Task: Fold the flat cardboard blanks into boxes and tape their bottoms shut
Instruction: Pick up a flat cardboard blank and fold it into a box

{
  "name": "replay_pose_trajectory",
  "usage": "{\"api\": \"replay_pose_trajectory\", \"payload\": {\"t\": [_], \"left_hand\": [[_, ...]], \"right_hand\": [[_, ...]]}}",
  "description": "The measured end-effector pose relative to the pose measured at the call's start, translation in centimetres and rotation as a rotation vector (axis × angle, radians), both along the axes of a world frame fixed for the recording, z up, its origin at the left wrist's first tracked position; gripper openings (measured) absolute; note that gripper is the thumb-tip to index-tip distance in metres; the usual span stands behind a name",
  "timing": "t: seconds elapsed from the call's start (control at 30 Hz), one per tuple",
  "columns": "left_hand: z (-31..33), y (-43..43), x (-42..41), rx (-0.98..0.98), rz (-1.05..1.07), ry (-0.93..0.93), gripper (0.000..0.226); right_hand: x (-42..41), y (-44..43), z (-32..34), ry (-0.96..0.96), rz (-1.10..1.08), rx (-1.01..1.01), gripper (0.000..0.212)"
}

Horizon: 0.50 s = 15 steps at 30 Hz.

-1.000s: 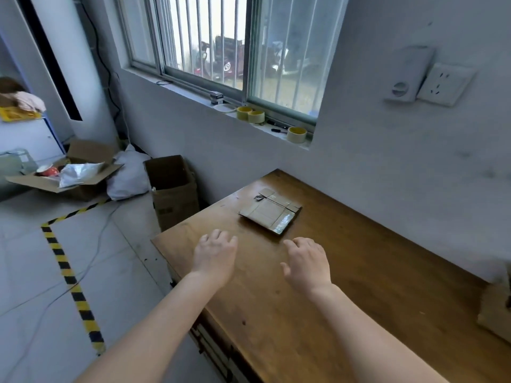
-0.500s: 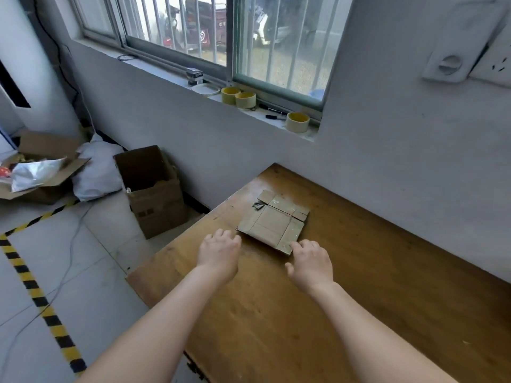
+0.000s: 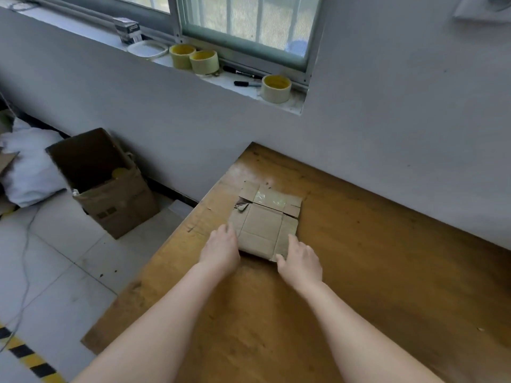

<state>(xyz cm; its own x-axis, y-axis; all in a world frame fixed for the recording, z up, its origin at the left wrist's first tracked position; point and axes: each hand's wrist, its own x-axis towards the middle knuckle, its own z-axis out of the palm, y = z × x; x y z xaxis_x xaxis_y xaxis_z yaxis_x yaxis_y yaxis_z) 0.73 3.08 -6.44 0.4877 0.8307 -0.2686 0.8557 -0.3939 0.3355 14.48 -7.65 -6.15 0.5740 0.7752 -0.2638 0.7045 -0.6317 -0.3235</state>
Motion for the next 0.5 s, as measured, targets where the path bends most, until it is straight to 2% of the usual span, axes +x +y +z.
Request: {"api": "replay_pose_trajectory", "payload": {"t": [0.27, 0.37, 0.5], "left_hand": [[-0.9, 1.0, 0.3, -0.389, 0.363, -0.202, 0.046], [-0.8, -0.5, -0.1, -0.578, 0.508, -0.471, 0.035], [0.4, -4.3, -0.1, -0.664, 0.586, -0.785, 0.031]], "right_hand": [[0.2, -0.5, -0.2, 0.277, -0.445, 0.185, 0.055], [0.0, -2.2, 0.1, 0.351, -0.585, 0.262, 0.052], [-0.9, -5.8, 0.9, 0.469, -0.678, 0.471, 0.032]]}}
